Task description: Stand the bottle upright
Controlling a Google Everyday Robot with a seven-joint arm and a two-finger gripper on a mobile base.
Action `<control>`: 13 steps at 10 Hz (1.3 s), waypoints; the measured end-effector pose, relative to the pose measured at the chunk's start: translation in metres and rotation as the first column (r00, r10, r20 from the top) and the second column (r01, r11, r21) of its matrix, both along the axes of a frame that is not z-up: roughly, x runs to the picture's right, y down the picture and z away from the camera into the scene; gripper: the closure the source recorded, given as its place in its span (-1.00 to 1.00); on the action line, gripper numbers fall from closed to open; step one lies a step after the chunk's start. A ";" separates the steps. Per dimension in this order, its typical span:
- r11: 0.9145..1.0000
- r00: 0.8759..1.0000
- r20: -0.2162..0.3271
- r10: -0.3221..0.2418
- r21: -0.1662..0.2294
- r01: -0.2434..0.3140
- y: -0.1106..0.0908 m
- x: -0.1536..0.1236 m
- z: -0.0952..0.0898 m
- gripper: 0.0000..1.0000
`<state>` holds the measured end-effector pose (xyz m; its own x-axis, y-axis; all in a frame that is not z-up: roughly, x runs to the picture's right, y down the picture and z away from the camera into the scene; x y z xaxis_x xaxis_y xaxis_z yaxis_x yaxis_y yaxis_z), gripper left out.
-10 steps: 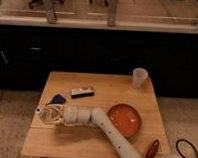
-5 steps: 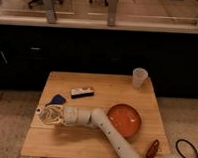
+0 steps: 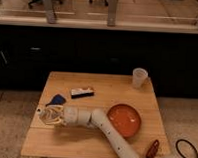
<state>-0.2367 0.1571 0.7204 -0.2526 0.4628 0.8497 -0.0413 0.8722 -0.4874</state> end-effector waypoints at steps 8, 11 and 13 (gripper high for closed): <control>1.000 1.000 0.002 0.007 -0.015 -0.007 0.001 0.004 0.004 0.50; 1.000 1.000 0.006 0.010 -0.023 -0.010 0.002 0.004 0.005 -0.06; 1.000 1.000 0.013 0.008 -0.025 -0.008 0.005 0.002 0.003 -0.46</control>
<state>-0.2344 0.1620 0.7236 -0.2670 0.4820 0.8345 -0.0419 0.8593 -0.5097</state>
